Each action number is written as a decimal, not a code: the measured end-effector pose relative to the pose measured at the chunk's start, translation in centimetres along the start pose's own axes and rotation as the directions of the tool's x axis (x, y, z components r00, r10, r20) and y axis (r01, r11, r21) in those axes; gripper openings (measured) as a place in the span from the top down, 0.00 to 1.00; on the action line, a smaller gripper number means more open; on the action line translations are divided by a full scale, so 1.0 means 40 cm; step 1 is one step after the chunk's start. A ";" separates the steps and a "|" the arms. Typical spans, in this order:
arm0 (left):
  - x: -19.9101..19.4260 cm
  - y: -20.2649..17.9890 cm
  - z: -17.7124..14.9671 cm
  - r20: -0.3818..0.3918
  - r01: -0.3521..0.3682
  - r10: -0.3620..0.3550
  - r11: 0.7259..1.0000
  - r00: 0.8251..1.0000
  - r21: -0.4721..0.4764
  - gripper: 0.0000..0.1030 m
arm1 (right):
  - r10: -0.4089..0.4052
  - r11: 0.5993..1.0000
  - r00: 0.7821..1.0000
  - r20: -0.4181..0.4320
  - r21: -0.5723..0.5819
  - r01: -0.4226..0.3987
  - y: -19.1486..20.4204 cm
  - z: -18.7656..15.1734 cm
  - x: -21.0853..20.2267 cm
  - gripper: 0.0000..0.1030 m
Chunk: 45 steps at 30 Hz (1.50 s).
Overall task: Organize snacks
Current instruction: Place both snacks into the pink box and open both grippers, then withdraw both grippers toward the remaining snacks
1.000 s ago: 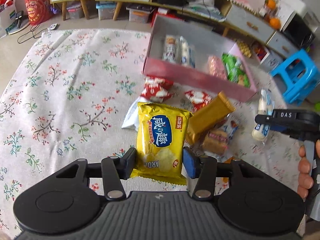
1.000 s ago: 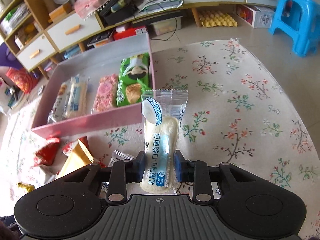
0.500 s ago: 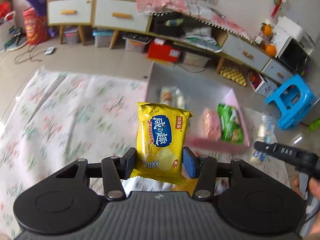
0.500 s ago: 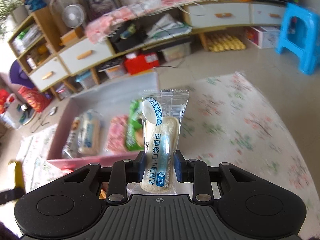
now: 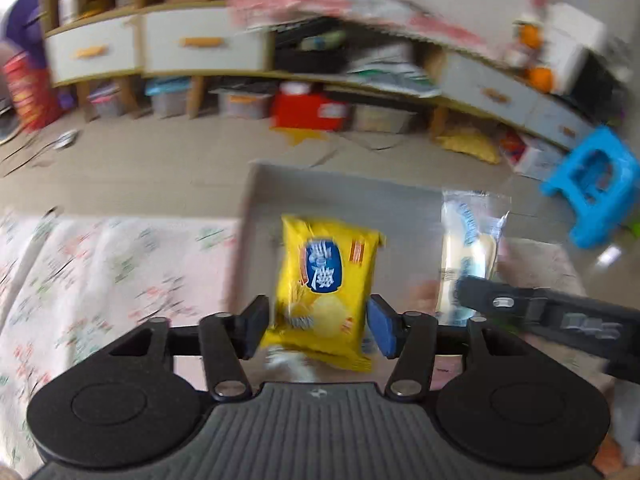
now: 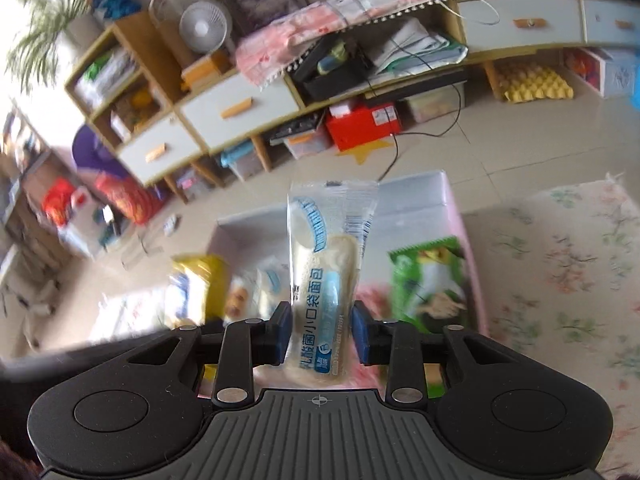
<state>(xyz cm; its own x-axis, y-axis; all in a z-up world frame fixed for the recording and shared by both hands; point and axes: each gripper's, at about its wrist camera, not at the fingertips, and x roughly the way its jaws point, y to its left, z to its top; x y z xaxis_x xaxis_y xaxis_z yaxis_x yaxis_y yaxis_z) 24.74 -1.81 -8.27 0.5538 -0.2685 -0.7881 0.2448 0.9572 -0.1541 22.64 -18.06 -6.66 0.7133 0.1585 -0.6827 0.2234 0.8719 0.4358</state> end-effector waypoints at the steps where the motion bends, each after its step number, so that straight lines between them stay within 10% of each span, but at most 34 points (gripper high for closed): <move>1: -0.006 0.017 -0.009 0.004 -0.009 0.009 1.000 1.000 -0.025 0.46 | 0.002 1.000 1.000 -0.012 0.006 -0.002 0.000 -0.005 0.001 0.58; 12: -0.213 0.039 -0.092 0.063 -0.017 0.023 0.995 0.998 -0.099 0.47 | 0.006 0.994 1.000 0.018 0.108 -0.007 -0.015 -0.064 -0.208 0.56; 23: -0.449 -0.053 -0.256 0.163 -0.132 0.144 0.988 0.976 -0.079 0.26 | -0.083 0.995 0.997 0.005 0.055 0.083 0.027 -0.258 -0.452 0.33; 45: -0.374 0.017 -0.300 0.054 -0.120 0.124 0.990 0.991 -0.071 0.32 | -0.165 0.986 0.981 -0.099 -0.026 0.163 0.055 -0.367 -0.406 0.29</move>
<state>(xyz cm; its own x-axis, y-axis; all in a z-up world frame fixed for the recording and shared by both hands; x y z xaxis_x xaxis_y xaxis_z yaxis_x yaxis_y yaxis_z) 7.08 4.14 -3.73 0.6223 -0.1535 -0.7676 0.1196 0.9877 -0.1006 1.80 -11.94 -3.23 0.5977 0.0576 -0.7996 0.3191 0.8979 0.3033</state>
